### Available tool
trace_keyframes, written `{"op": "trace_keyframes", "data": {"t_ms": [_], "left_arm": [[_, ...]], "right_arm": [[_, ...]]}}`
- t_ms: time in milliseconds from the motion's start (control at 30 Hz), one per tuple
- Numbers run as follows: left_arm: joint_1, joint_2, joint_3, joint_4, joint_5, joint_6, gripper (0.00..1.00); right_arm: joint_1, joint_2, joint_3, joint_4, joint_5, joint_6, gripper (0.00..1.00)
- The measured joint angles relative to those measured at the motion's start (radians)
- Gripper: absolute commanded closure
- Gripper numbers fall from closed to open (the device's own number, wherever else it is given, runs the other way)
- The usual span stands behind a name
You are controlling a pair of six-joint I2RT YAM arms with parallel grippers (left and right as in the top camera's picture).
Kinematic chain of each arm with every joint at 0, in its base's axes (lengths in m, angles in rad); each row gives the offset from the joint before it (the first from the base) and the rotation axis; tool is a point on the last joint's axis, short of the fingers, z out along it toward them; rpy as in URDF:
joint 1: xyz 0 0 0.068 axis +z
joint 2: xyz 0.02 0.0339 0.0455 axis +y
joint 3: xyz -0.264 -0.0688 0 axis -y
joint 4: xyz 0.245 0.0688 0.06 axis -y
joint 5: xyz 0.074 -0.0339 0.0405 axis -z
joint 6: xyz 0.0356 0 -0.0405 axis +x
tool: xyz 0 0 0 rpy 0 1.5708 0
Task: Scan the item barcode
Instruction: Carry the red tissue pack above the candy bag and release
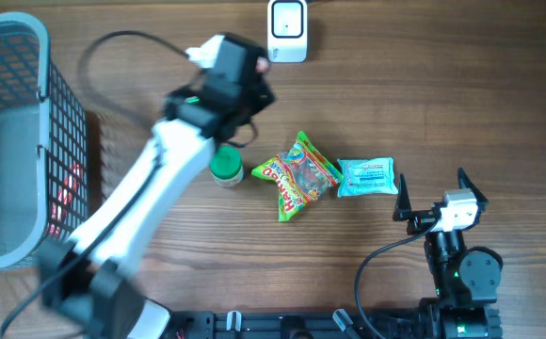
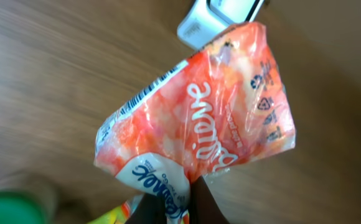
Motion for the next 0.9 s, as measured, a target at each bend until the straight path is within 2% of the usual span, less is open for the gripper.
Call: {"op": "trace_keyframes", "data": {"t_ms": [267, 500, 600, 700, 733, 900], "left_arm": [[-0.051, 0.294, -0.006, 0.043, -0.014, 0.003, 0.96], [-0.051, 0.391, -0.012, -0.004, 0.005, 0.003, 0.96], [-0.052, 0.39, -0.012, -0.016, 0.015, 0.003, 0.78], [-0.054, 0.376, -0.012, -0.05, 0.027, 0.01, 0.07], [-0.054, 0.36, -0.011, -0.061, 0.03, 0.013, 0.0], [-0.055, 0.202, 0.033, -0.09, 0.03, 0.08, 0.0]], "right_arm": [[0.0, 0.0, 0.0, 0.0, 0.0, 0.0, 0.0], [0.0, 0.0, 0.0, 0.0, 0.0, 0.0, 0.0], [0.0, 0.0, 0.0, 0.0, 0.0, 0.0, 0.0], [0.0, 0.0, 0.0, 0.0, 0.0, 0.0, 0.0], [0.0, 0.0, 0.0, 0.0, 0.0, 0.0, 0.0], [0.0, 0.0, 0.0, 0.0, 0.0, 0.0, 0.0]]}}
